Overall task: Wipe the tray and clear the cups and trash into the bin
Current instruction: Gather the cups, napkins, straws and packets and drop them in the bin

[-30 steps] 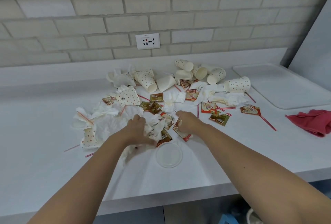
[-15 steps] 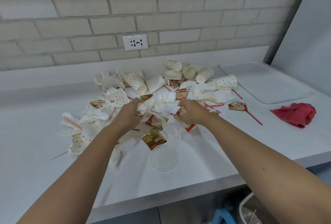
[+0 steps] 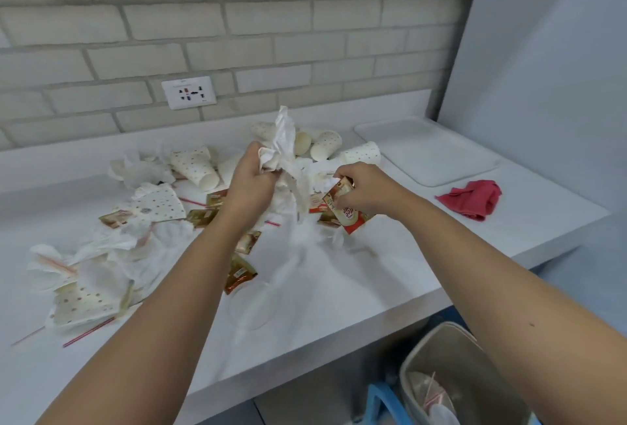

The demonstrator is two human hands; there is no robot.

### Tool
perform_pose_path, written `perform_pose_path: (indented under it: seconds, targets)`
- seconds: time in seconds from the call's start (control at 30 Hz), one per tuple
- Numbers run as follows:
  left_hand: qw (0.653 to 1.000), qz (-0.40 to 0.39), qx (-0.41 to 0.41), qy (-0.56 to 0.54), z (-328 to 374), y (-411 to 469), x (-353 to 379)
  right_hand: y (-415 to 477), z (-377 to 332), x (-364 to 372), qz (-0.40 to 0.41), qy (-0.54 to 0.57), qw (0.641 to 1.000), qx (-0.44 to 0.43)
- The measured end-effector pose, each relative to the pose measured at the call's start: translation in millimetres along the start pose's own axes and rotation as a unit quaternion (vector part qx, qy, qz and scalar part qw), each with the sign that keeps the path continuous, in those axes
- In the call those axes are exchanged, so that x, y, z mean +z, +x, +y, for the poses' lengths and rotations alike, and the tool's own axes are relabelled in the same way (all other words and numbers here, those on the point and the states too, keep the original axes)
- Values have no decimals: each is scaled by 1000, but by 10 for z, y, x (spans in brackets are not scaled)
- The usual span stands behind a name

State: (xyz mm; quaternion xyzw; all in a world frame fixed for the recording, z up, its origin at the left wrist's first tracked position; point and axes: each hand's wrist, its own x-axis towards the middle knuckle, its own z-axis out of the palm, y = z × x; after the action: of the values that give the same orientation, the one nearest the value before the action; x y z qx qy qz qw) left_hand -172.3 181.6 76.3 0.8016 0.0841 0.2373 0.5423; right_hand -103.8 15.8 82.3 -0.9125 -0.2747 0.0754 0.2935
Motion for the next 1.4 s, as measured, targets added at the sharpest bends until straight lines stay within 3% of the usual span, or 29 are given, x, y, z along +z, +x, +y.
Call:
perform_pose_path:
  seconds: [0.23, 0.37, 0.53, 0.87, 0.97, 1.13, 1.27, 1.4]
  targets:
    - [983, -124, -29, -129, 306, -309, 1033, -523, 455, -589, -46, -62, 995, 66]
    - [969, -228, -44, -77, 219, -706, 1767, -907, 1093, -618, -124, -77, 977, 152]
    - [946, -313, -73, -34, -106, -1185, 2480, -1286, 1874, -347, -173, -11, 960, 222]
    - [912, -358, -176, 92, -807, -1662, 3021, -1819, 2726, 444, -83, 20, 936, 342]
    - [893, -384, -188, 142, -900, -1716, 3067, -1907, 2792, 557, -91, 70, 922, 371]
    - [857, -437, -182, 203, -936, -1733, 3076, -1878, 2807, 573, -114, 61, 916, 380]
    - [869, -424, -134, 219, -903, -1672, 3076, -1754, 2722, 454, -136, 34, 915, 377]
    - [910, -354, -64, 208, -736, -1493, 3001, -1533, 2533, 236, -169, 11, 912, 373]
